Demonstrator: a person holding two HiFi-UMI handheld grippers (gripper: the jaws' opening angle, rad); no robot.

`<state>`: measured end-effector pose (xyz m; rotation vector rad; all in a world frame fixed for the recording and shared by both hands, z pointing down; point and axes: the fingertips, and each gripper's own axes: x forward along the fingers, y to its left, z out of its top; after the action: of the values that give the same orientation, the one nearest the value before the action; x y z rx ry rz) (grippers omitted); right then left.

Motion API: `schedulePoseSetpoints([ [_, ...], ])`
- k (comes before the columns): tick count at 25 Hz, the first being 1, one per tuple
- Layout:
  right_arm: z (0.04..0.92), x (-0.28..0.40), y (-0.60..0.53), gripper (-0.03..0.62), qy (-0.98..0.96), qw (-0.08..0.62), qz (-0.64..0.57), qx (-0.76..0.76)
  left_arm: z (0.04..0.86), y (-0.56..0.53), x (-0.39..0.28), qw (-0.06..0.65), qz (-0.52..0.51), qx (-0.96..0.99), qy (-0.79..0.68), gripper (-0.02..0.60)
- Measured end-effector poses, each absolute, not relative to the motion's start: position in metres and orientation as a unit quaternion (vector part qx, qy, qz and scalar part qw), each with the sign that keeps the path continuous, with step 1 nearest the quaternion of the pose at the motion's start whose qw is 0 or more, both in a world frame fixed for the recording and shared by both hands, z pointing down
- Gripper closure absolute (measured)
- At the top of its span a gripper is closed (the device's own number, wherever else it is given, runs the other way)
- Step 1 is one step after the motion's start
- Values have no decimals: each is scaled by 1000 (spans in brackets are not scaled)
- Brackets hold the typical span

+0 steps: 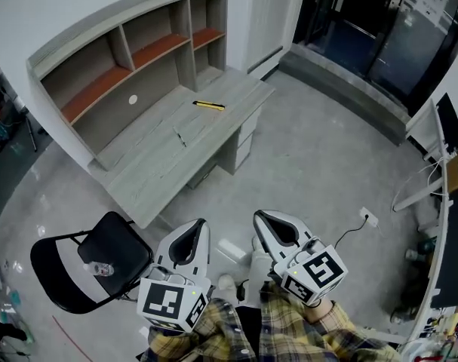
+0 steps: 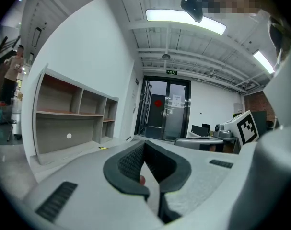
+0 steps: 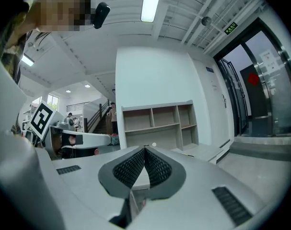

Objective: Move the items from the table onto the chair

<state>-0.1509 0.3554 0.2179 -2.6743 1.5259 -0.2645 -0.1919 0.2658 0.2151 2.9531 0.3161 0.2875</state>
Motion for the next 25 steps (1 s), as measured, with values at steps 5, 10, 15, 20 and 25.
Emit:
schedulePoseSetpoints([
  [5, 225, -138, 355, 577, 494, 29, -98, -863, 222, 264, -178, 85, 103, 986, 101, 577],
  [10, 236, -113, 351, 577, 508, 32, -109, -854, 230, 261, -153, 87, 113, 986, 88, 577],
  [15, 240, -66, 349, 577, 514, 35, -114, -849, 236, 260, -103, 85, 120, 985, 86, 577],
  [20, 246, -3, 343, 577, 530, 35, -124, -838, 240, 255, -35, 88, 127, 985, 72, 577],
  [25, 242, 63, 351, 577, 552, 31, -124, -824, 234, 259, 33, 92, 123, 987, 47, 577],
])
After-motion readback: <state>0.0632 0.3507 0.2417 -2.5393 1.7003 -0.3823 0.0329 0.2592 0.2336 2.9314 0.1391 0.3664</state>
